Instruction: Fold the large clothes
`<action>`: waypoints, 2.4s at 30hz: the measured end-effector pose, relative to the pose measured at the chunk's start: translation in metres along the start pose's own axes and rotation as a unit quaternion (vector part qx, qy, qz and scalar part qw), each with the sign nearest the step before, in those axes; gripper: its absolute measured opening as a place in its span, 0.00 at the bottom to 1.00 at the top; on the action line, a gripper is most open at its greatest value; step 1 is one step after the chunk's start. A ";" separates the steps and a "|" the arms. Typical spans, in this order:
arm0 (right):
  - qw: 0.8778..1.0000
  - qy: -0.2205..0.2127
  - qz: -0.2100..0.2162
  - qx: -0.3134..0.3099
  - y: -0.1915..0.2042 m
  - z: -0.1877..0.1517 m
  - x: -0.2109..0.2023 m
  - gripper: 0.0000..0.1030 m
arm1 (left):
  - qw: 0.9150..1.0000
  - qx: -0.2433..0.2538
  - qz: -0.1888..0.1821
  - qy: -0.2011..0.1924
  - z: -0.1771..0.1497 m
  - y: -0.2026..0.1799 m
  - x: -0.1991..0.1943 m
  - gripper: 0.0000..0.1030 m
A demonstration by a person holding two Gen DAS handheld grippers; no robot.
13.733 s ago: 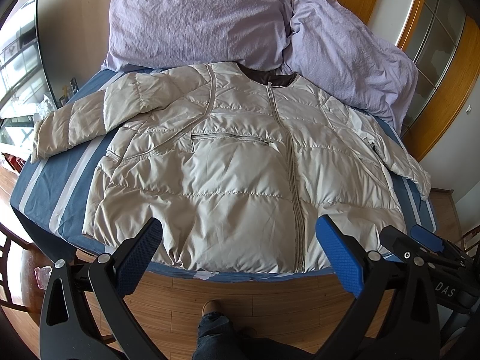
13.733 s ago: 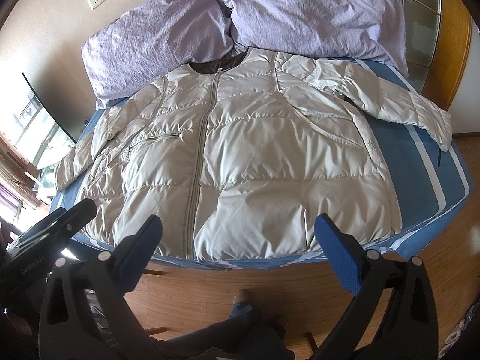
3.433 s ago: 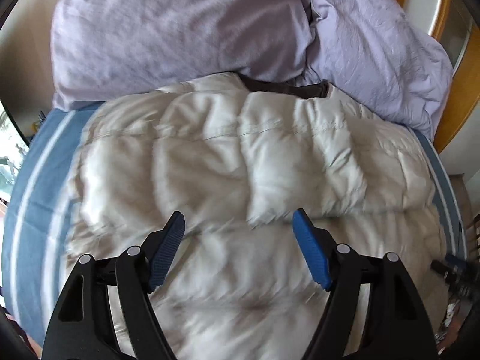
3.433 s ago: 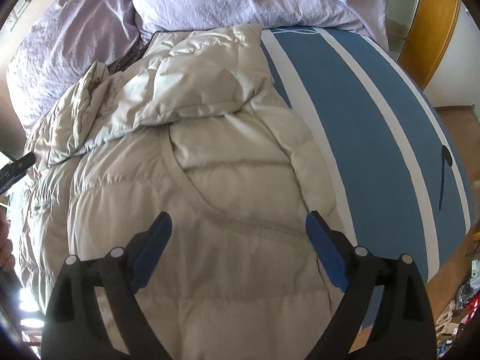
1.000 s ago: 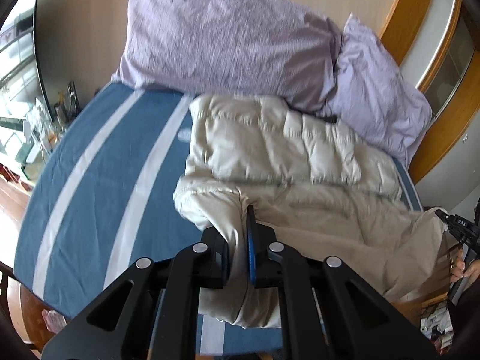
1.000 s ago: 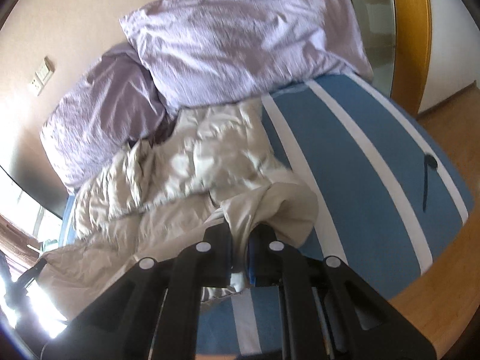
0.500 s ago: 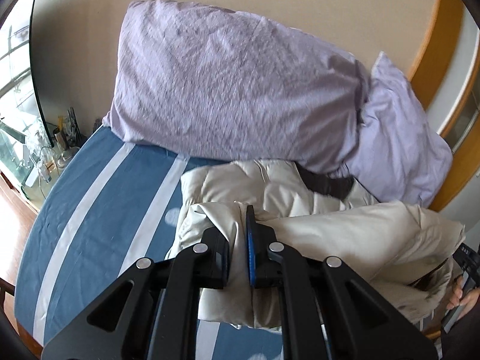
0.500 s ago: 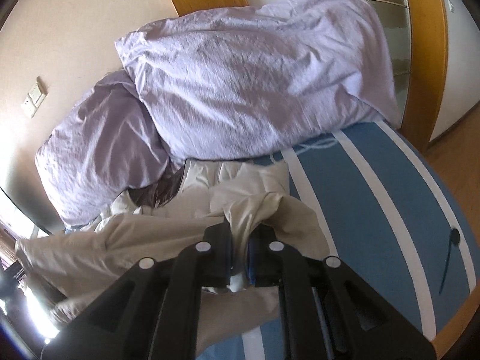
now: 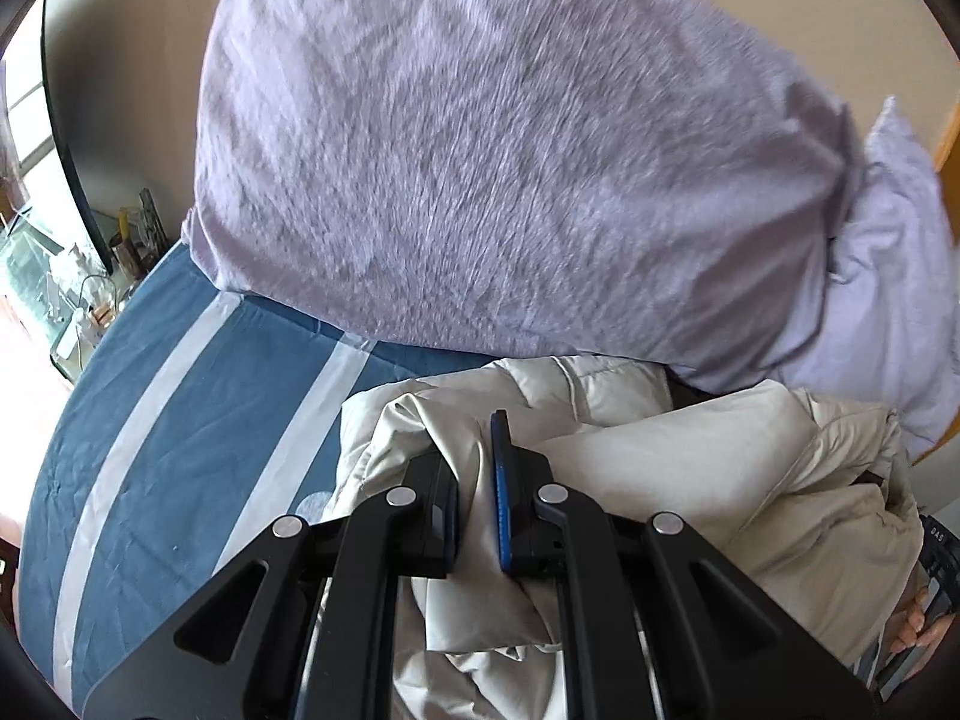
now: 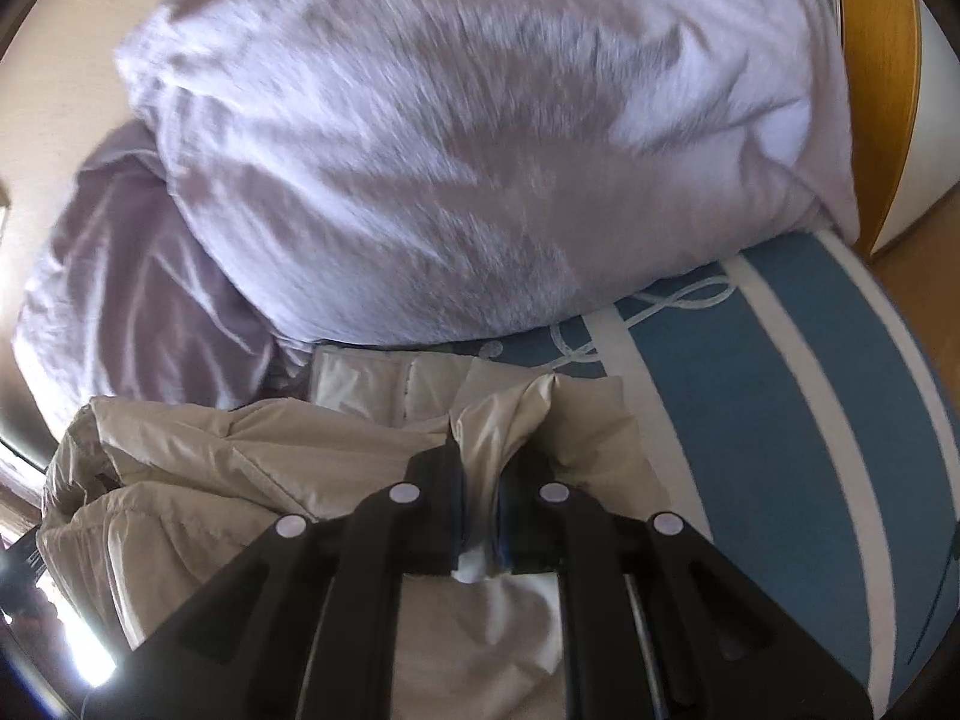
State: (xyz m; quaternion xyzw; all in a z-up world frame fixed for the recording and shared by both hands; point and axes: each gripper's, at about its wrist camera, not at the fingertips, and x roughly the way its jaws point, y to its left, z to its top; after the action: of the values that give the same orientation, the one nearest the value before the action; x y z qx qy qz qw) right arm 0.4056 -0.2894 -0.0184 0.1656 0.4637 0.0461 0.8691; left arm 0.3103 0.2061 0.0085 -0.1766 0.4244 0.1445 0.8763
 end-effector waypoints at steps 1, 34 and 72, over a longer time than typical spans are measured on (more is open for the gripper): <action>1.000 0.006 -0.001 0.002 -0.001 0.002 0.007 0.10 | 1.000 0.000 0.004 0.003 0.002 -0.002 0.005 0.08; 0.988 0.047 -0.042 -0.138 0.047 -0.052 0.033 0.53 | 0.995 0.090 0.043 0.028 -0.044 -0.058 0.031 0.77; 0.981 0.028 0.051 -0.187 0.123 -0.017 0.058 0.55 | 0.992 0.081 0.093 -0.013 -0.011 -0.073 0.064 0.85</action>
State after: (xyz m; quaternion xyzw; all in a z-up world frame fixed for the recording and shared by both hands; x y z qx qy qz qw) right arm 0.4329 -0.1562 -0.0324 0.0221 0.4619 0.1814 0.8679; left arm 0.3701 0.1422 -0.0354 -0.0627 0.4381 0.1925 0.8758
